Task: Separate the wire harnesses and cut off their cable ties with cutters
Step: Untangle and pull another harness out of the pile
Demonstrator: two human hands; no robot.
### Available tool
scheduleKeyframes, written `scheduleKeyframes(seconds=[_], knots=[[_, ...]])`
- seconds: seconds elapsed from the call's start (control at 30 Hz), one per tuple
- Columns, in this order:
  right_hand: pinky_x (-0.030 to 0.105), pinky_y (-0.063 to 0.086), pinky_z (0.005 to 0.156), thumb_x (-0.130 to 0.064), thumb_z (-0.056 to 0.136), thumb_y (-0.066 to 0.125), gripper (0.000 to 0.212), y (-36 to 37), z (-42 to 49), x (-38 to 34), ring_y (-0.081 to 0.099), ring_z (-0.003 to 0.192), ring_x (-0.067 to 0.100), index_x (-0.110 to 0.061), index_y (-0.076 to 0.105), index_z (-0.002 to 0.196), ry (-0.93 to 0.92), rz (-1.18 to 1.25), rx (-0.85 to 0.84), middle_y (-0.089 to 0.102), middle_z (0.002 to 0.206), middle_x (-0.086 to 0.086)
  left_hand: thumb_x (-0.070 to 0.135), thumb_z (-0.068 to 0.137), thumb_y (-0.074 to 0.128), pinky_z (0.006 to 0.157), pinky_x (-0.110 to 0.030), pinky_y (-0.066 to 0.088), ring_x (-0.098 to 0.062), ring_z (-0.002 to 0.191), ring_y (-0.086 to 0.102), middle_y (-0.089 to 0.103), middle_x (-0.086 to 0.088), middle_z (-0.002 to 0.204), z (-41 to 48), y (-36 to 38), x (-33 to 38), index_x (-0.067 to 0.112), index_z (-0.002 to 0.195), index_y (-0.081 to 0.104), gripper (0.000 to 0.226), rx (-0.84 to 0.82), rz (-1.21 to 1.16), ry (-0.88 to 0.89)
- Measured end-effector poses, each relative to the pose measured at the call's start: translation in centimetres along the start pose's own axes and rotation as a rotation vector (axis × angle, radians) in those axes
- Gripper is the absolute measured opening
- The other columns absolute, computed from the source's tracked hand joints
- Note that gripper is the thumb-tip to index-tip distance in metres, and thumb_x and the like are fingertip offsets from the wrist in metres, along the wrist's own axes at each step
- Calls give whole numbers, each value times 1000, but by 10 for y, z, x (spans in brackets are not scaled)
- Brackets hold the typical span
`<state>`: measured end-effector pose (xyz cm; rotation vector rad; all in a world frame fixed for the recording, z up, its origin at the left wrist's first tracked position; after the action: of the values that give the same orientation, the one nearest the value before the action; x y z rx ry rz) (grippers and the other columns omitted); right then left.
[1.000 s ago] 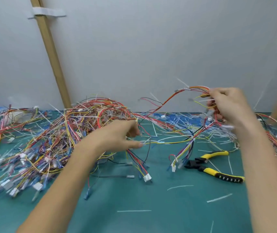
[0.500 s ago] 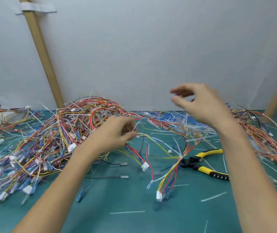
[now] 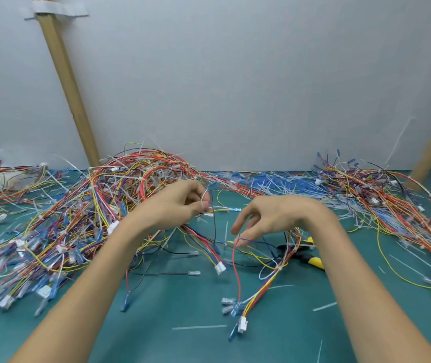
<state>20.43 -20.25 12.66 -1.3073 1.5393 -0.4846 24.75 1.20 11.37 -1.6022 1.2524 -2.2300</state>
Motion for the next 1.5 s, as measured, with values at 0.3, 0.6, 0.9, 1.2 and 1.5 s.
scheduleKeyframes(seconds=[0.3, 0.6, 0.9, 1.2, 1.5], knots=[[24, 49, 57, -22, 95, 68, 8, -9, -13, 19, 56, 45, 12, -14, 70, 93, 151, 94, -142, 60, 56, 1, 29, 106, 46, 61, -31, 35, -14, 62, 41, 49, 2, 72, -10, -38, -13, 16, 84, 56, 27, -111, 347, -172], [17, 32, 38, -34, 88, 71, 17, -64, -112, 56, 39, 34, 10, -27, 79, 75, 264, 167, 453, 50, 46, -2, 24, 98, 63, 92, -33, 48, -25, 100, 62, 68, -6, 113, -17, -61, -63, 25, 87, 67, 12, 136, 531, -595], [13, 32, 34, -31, 88, 74, 20, -81, -159, 114, 50, 38, 8, -22, 68, 71, 365, 301, 1173, 53, 40, -9, 30, 97, 65, 85, -29, 48, -23, 91, 61, 72, -8, 109, -20, -71, -71, 19, 94, 71, 14, 151, 470, -573], [12, 27, 33, -27, 105, 50, 24, -85, -135, 49, 32, 30, 1, -22, 64, 86, -46, 662, 1232, 47, 42, -13, 26, 96, 64, 103, -43, 47, -15, 107, 65, 71, 14, 108, -52, -109, 6, 47, 91, 61, 22, 77, 634, -245], [20, 18, 49, -12, 106, 45, 19, -78, -98, 12, 36, 43, 4, -14, 56, 91, -316, 1198, 1082, 50, 53, -5, 62, 74, 75, 96, -26, 51, 7, 115, 58, 56, 23, 132, -38, 0, 94, 44, 142, 38, 80, -146, 128, 307]])
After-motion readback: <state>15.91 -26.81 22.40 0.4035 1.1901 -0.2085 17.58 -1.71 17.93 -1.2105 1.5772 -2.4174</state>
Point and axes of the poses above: each hand's wrist, its own z-axis towards the middle knuckle, its own y-axis out of the palm, x = y × z, the point moved 1 cm from there along z, towards the middle knuckle
